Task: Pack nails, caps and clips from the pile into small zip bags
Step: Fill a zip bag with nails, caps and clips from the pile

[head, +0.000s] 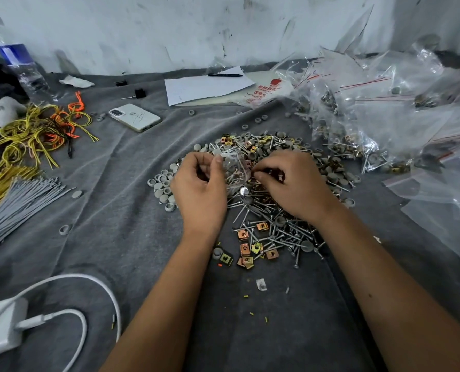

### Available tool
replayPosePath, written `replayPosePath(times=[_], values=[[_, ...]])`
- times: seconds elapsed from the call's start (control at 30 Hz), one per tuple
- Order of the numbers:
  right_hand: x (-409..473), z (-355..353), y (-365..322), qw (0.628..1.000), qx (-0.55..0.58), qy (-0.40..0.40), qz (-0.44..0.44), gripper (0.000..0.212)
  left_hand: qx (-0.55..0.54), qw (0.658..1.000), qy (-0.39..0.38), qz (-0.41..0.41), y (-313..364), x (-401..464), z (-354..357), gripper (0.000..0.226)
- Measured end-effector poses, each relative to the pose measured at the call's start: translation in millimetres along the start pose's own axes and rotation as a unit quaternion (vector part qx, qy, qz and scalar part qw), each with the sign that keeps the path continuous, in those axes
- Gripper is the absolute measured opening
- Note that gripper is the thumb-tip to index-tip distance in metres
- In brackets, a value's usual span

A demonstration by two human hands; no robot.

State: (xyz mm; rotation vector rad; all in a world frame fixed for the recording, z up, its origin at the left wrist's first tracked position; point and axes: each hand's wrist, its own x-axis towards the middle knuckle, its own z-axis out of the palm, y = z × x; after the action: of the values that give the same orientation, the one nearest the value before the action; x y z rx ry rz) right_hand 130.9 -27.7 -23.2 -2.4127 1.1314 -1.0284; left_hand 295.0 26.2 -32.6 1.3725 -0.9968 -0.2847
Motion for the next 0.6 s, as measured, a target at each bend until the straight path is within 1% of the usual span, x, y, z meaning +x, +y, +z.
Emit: replayPosePath(times=[0.1, 0.17, 0.27, 0.4, 0.5, 0.6], values=[[0.4, -2.0, -3.3, 0.997, 0.020, 0.070, -0.006, 0.014, 0.007, 1.000, -0.007, 0.004, -0.4, 0.2, 0.6, 0.017], [0.1, -2.1, -7.1, 0.995, 0.027, 0.091, -0.018, 0.013, 0.016, 1.000, -0.022, 0.012, 0.0, -0.9, 1.9, 0.018], [-0.4, 1.2, -12.1, 0.995, 0.027, 0.086, -0.044, 0.014, 0.024, 0.998, -0.049, 0.027, 2.5, -4.6, 3.7, 0.021], [-2.3, 10.7, -15.2, 0.996, 0.009, 0.047, -0.069, 0.016, 0.030, 0.997, -0.051, 0.054, 4.5, -6.3, 3.1, 0.019], [-3.0, 14.0, -14.8, 0.997, -0.017, 0.030, -0.067, 0.017, 0.021, 0.998, -0.049, 0.038, 3.0, -5.4, 3.1, 0.019], [-1.5, 11.3, -14.8, 0.997, -0.010, 0.053, -0.057, 0.018, 0.008, 0.999, -0.046, 0.015, 1.3, -3.0, 2.9, 0.020]])
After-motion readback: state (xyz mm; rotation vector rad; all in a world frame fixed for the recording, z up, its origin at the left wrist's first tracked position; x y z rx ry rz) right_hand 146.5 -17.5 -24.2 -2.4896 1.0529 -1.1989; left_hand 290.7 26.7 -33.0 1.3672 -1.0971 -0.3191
